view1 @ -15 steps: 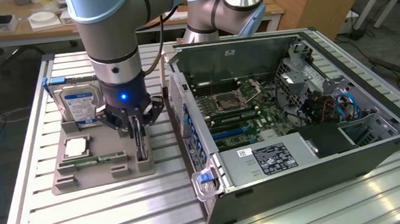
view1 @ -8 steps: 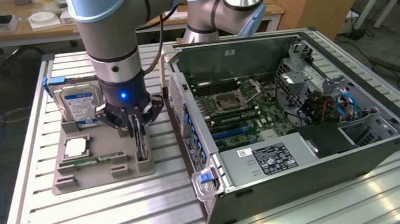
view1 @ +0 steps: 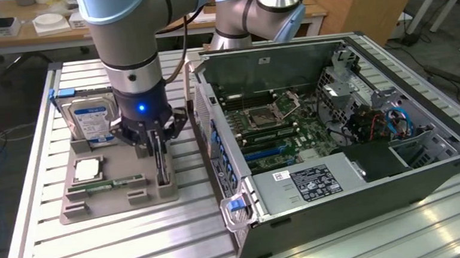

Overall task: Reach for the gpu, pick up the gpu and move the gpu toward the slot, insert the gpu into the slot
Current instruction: 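Pick up the gpu and move the gpu toward the slot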

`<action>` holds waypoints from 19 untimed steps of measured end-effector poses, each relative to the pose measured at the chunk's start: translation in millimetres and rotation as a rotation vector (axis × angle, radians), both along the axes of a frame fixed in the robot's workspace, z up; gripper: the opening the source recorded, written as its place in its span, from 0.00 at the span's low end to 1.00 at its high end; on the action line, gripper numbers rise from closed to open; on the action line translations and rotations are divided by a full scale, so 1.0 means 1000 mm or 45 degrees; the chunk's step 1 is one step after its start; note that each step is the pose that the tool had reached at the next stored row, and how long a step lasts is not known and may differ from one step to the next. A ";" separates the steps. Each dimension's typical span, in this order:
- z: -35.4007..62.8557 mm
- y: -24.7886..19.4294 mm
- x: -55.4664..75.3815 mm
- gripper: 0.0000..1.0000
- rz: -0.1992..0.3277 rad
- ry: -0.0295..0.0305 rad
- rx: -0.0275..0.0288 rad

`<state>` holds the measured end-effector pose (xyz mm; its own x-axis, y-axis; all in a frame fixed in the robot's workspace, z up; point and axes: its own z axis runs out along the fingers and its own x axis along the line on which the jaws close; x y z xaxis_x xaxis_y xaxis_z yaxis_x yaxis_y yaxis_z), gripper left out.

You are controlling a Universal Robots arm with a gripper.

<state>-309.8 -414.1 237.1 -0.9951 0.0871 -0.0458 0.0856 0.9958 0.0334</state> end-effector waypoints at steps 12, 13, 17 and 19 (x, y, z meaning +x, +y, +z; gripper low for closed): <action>-0.0018 0.0061 0.000 0.33 0.000 0.0001 0.0000; -0.0018 0.0061 0.000 0.33 0.000 0.0001 0.0000; -0.0018 0.0062 0.000 0.33 0.000 0.0000 0.0000; -0.0018 0.0062 0.000 0.33 0.000 0.0000 0.0000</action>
<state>-309.8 -407.9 235.3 -0.9951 0.0871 -0.0458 0.0856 0.9958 0.0334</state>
